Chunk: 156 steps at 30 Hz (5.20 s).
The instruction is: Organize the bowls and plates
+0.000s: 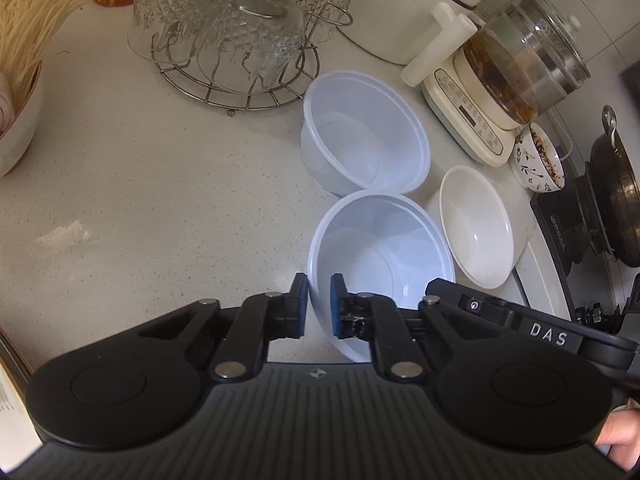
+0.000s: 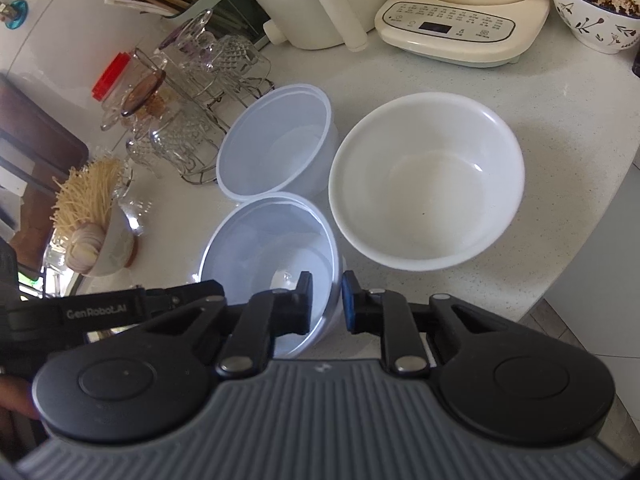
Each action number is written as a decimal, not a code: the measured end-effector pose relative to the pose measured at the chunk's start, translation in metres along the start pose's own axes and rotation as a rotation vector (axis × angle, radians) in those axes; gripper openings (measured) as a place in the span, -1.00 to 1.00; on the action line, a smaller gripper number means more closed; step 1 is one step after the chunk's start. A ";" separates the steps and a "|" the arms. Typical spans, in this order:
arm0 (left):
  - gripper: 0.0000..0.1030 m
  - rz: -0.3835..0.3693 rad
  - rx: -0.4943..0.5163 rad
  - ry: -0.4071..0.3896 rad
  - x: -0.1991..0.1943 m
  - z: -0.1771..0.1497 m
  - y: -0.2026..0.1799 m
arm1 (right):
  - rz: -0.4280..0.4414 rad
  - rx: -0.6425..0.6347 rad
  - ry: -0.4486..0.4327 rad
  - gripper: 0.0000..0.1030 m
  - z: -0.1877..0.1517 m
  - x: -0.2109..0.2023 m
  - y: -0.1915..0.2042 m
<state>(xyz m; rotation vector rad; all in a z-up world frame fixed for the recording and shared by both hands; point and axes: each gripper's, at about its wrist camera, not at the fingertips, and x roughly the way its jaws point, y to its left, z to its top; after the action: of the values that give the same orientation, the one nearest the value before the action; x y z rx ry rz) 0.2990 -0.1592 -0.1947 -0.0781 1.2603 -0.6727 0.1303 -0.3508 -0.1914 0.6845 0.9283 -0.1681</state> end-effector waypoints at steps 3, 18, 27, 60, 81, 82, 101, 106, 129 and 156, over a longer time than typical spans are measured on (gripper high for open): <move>-0.77 0.000 0.005 -0.003 -0.003 -0.002 0.000 | 0.010 0.000 -0.007 -0.65 0.000 -0.002 0.001; -0.77 0.040 -0.046 -0.069 -0.055 -0.028 0.026 | 0.087 -0.140 0.003 -0.65 -0.011 -0.009 0.041; -0.77 0.070 -0.117 -0.091 -0.075 -0.044 0.056 | 0.117 -0.202 0.052 -0.65 -0.023 0.004 0.068; -0.56 0.107 -0.132 -0.055 -0.065 -0.044 0.081 | 0.081 -0.250 0.136 -0.60 -0.028 0.041 0.093; -0.17 0.117 -0.039 -0.202 -0.122 -0.024 0.042 | 0.068 -0.245 -0.076 -0.10 -0.005 -0.024 0.090; -0.17 0.116 -0.029 -0.208 -0.125 -0.022 0.038 | 0.065 -0.245 -0.089 -0.10 -0.004 -0.028 0.091; -0.17 0.091 0.110 -0.263 -0.155 -0.016 -0.022 | 0.068 -0.280 -0.266 -0.09 0.000 -0.091 0.100; -0.17 0.078 0.102 -0.275 -0.154 -0.011 -0.026 | 0.056 -0.288 -0.297 -0.09 0.000 -0.099 0.097; -0.14 0.065 0.039 -0.206 -0.088 0.028 -0.040 | -0.017 -0.239 -0.237 -0.09 0.042 -0.067 0.053; -0.14 0.074 -0.125 -0.081 -0.007 0.079 -0.002 | -0.030 -0.203 -0.075 -0.28 0.106 0.024 0.020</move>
<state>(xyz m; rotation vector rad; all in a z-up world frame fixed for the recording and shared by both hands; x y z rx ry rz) 0.3678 -0.1815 -0.1618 -0.1590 1.2206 -0.5221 0.2253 -0.3958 -0.1576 0.4732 0.8705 -0.1234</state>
